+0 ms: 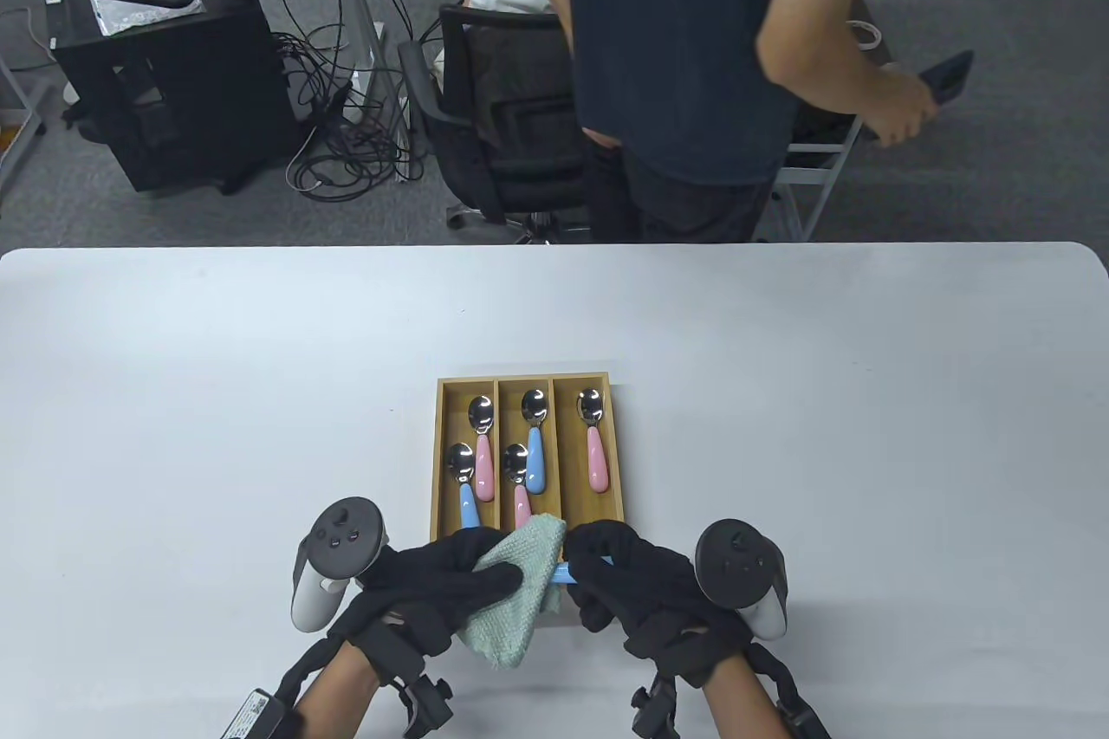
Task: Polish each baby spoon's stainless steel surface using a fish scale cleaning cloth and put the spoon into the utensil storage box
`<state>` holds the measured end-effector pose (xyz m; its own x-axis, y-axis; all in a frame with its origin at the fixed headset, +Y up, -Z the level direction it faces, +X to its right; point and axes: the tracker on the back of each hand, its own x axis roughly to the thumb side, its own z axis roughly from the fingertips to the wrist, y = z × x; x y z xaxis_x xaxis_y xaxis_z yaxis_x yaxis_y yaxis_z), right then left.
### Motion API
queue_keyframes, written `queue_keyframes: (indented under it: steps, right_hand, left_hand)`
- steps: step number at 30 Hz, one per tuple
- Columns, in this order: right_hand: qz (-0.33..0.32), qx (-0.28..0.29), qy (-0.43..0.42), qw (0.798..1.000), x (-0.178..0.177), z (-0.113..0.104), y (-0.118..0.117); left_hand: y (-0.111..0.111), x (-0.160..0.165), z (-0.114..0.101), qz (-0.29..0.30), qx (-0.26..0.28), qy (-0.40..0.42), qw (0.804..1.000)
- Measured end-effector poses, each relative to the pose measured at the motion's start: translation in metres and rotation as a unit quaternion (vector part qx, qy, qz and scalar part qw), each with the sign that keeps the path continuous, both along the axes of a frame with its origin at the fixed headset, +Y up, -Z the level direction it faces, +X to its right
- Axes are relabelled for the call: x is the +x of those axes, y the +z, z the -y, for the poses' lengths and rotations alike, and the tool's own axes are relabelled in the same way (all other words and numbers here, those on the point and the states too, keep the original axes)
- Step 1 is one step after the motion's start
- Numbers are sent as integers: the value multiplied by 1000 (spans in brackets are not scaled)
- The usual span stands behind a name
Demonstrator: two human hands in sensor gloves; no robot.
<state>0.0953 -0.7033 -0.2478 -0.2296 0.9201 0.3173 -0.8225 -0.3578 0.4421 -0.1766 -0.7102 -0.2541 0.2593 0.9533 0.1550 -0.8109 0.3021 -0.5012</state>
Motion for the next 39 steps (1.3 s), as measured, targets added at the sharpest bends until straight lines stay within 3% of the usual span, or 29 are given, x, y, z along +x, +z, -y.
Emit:
queue_keyframes:
  steps: [5,11,13,18,20,26,37,39]
  right_hand:
    - [8,6,11,1000,-1,0,1]
    - [24,14,15,1000,-4,1,0]
    - [29,13,14,999,-2,2,0]
    - [39,24,5,999,2,0,-1]
    - [43,31,9,999,2,0,-1]
    - [42,29,9,999,1,0,0]
    - [54,77,58,994,-7,-2,5]
    - [56,75,52,994,-5,-1,4]
  left_hand:
    - [4,0,-3,-69,58,-60,994]
    - [6,2,-3,-87,66,-76,991]
    - [5,3,0,-77,50,-61,994]
    - [-2,4,14,-8,-86,75,993]
    - [-3,3,15,-2,-101,85,991]
    - [-3,1,15,-23,-85,57,995]
    - [0,-5,7,-107,17,-74,991]
    - [0,-4,8,-107,7,-62,992]
